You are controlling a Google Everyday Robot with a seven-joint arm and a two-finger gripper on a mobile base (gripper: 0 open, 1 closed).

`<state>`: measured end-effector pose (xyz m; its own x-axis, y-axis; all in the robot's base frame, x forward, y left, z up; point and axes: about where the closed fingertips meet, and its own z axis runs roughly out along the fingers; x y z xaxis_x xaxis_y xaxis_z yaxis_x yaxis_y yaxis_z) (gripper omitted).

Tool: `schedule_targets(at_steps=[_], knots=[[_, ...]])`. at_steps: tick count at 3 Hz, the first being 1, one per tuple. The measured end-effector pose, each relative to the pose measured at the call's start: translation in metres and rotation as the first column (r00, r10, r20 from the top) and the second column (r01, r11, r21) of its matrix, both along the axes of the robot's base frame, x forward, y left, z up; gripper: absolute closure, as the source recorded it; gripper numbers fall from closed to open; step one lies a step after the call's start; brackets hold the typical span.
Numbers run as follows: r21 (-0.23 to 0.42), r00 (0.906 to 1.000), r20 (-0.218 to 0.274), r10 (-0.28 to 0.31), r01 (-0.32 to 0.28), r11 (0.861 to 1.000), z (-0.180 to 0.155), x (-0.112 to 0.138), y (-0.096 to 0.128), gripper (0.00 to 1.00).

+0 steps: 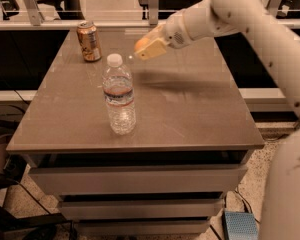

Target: Move orange near orange can

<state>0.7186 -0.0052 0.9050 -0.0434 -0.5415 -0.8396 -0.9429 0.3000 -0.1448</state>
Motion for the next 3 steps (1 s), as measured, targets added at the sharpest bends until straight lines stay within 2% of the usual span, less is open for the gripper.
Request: schedule_targets(at_steps=[1,2,3], knots=[[0.018,0.9981,0.019,0.058,-0.059,0.998,-0.005,0.011,0.047,1.00],[0.027,0.9978,0.036,0.056,-0.057,0.998,-0.015,0.029,0.075,1.00],[0.056,0.9988,0.048,-0.003,0.000,0.998,-0.021,0.059,0.091,1.00]])
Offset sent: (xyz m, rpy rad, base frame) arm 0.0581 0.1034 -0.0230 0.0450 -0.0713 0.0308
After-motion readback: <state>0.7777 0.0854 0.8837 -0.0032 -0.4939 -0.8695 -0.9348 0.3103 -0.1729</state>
